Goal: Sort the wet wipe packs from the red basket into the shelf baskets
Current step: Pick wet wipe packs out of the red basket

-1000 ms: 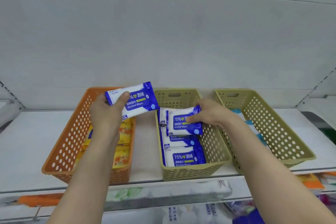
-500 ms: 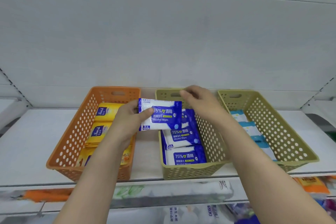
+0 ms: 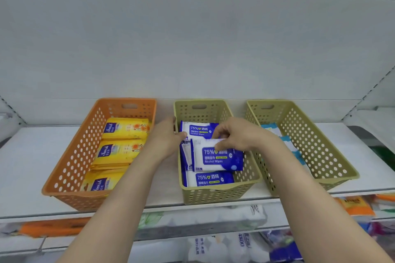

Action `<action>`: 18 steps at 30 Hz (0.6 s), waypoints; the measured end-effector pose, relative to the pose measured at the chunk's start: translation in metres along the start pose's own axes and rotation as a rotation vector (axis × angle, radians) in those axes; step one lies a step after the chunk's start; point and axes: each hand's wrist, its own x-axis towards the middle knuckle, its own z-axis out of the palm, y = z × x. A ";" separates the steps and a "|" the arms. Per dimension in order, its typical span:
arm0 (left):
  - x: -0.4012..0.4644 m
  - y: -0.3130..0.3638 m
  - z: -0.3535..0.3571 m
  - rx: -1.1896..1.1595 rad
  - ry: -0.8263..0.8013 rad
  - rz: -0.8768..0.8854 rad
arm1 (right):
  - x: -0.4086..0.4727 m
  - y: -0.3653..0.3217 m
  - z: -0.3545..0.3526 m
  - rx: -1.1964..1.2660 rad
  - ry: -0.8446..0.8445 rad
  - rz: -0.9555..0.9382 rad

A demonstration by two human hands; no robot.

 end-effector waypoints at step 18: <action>0.007 -0.005 0.001 -0.107 -0.007 0.007 | 0.025 -0.010 0.052 -0.297 -0.088 -0.111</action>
